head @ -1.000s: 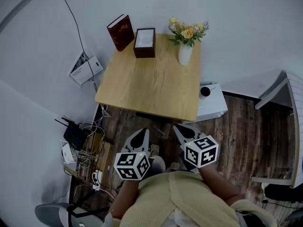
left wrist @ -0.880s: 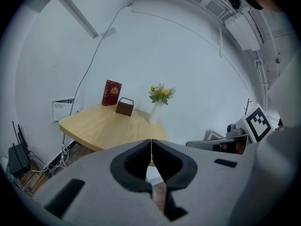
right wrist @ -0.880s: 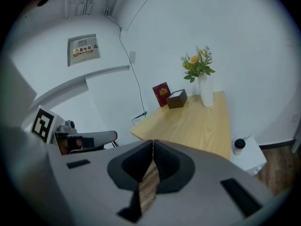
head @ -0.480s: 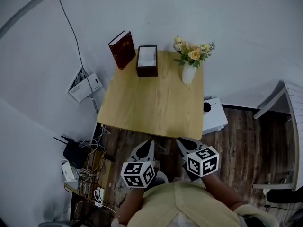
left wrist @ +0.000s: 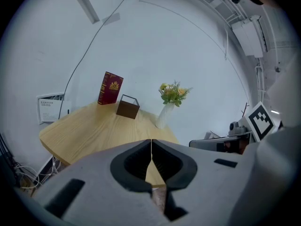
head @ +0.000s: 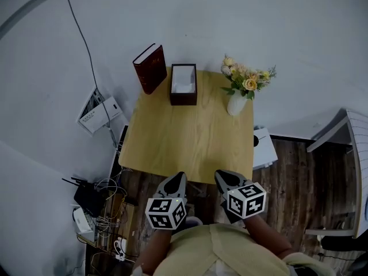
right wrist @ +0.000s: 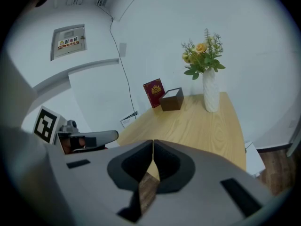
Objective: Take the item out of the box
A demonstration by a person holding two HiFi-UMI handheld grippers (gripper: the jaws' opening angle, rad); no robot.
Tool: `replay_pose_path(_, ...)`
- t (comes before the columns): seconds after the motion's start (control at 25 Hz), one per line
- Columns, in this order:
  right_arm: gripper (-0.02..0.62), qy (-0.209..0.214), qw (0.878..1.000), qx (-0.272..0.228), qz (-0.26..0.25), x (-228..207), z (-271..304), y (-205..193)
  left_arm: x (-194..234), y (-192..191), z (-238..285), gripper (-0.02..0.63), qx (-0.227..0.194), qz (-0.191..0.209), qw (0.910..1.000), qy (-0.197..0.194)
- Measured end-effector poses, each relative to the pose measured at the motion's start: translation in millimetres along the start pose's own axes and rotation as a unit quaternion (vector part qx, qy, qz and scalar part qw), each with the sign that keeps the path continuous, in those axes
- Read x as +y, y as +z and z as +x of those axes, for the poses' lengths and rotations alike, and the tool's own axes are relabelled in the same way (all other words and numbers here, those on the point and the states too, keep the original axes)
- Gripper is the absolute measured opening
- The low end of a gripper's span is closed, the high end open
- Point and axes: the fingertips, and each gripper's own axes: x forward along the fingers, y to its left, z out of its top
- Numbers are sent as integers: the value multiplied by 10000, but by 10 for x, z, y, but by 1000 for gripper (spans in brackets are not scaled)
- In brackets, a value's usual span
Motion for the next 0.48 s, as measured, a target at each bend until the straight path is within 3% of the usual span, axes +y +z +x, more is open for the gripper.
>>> replay_pose_path(0.48, 29, -181, 9997, 59, 154, 20, 543, 226, 384, 193, 271, 21, 252, 94, 9992, -282)
